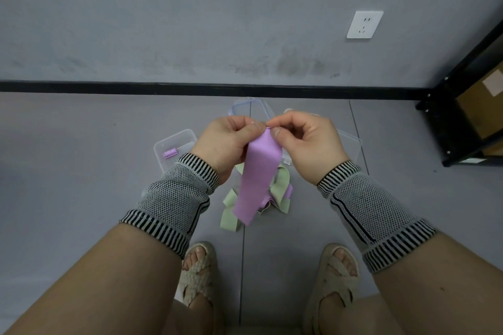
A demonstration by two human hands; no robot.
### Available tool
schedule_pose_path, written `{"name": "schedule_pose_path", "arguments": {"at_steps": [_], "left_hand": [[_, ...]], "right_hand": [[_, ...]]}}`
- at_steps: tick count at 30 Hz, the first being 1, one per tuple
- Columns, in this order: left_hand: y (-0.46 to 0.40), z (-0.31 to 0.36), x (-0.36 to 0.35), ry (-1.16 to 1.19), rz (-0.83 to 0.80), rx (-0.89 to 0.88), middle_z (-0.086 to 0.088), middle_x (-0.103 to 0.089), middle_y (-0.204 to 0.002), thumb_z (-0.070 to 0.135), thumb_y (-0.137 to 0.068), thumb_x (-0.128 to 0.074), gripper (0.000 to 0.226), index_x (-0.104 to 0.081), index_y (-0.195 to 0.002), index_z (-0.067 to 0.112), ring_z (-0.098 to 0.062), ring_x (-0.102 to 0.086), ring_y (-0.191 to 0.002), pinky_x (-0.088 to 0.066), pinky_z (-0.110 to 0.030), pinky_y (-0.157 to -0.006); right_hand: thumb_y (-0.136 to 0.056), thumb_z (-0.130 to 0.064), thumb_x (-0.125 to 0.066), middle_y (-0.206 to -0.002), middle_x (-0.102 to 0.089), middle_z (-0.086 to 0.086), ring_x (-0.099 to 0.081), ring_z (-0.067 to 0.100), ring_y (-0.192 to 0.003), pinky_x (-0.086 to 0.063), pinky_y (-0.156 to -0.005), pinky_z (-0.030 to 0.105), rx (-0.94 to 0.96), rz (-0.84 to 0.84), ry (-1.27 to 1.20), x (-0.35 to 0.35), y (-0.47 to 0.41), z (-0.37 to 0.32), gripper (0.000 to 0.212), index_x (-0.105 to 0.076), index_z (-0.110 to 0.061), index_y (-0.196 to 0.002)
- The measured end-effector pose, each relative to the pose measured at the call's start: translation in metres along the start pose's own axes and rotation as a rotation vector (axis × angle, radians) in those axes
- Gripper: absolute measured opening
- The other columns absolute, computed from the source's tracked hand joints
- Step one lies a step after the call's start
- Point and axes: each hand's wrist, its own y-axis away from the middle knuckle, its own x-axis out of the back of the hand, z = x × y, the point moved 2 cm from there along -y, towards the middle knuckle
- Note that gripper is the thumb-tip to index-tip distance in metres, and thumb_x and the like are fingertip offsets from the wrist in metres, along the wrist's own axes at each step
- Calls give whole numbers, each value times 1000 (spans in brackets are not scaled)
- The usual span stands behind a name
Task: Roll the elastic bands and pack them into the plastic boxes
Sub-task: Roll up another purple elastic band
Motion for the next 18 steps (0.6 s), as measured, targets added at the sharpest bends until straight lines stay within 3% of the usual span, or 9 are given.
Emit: {"name": "schedule_pose_path", "arguments": {"at_steps": [7,12,18], "left_hand": [[1,2,-4,-60,62,-133,-9,-59,-67,6,-89,-58,19,-61,-71,8,-22,-51,-70,-43,-36,-70],[-1,0,-4,-99,83,-152,-3,-61,-63,5,-88,-60,21,-62,-68,11,-21,-52,-69,-43,-38,-73],[-1,0,-4,-90,73,-111,-12,-55,-68,10,-86,-64,17,-63,-69,9,-23,-46,-69,-39,-35,-67]], "right_hand": [[-89,-13,-64,-82,-71,4,-68,16,-79,-58,-80,39,-152,25,-176,2,0,-1,7,-70,-12,-86],[-84,-9,-68,-78,-70,12,-65,20,-73,-58,-76,43,-172,27,-153,3,-3,1,7,-69,-13,-78],[-83,-1,-66,-74,-65,10,-62,22,-74,-54,-81,45,-273,-27,-329,0,-6,4,14,-66,-11,-74]]}}
